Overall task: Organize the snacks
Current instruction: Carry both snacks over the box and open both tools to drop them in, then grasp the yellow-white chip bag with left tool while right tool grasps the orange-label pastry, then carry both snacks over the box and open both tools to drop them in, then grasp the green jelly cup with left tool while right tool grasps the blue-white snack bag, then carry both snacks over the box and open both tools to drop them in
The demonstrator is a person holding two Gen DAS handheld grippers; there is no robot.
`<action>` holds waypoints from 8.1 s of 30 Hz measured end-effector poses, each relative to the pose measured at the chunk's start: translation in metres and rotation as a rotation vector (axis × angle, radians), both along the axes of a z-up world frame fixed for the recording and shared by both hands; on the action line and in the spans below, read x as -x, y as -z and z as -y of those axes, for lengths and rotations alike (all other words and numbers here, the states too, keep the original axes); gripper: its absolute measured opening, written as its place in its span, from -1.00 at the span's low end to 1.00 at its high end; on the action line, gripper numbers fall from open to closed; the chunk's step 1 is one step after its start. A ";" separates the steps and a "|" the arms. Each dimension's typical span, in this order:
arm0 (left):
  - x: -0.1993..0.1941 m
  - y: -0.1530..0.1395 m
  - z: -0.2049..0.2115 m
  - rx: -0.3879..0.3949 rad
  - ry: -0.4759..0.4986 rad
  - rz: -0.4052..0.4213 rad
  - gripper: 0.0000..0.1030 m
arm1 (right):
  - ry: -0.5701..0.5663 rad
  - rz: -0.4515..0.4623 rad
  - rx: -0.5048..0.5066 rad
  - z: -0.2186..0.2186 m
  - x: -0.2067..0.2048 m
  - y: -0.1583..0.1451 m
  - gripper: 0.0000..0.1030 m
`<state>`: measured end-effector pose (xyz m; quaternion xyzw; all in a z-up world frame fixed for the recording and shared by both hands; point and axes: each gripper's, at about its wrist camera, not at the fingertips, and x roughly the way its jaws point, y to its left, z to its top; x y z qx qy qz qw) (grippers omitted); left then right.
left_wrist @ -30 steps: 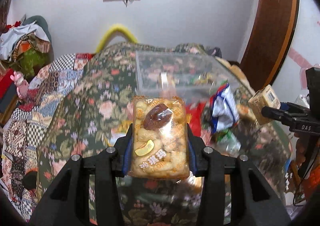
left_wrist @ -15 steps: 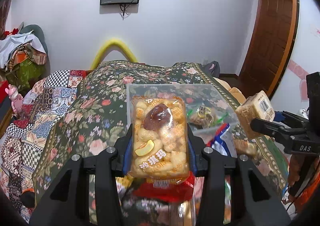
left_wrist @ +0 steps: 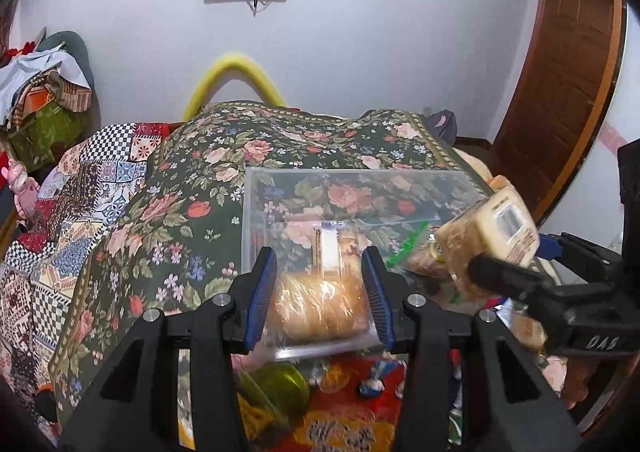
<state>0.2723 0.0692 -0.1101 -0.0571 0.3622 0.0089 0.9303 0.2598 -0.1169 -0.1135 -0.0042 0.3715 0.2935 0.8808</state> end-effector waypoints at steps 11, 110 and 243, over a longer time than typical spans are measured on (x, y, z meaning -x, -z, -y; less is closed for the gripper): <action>-0.006 0.012 -0.015 0.020 -0.016 -0.044 -0.14 | -0.021 -0.086 0.083 -0.011 -0.022 0.023 0.57; -0.008 -0.018 0.002 0.010 0.060 -0.022 -0.05 | 0.009 0.122 0.087 0.043 -0.006 -0.029 -0.36; 0.020 -0.030 -0.006 0.031 0.040 0.070 0.12 | -0.005 0.155 0.006 0.027 0.014 -0.040 -0.10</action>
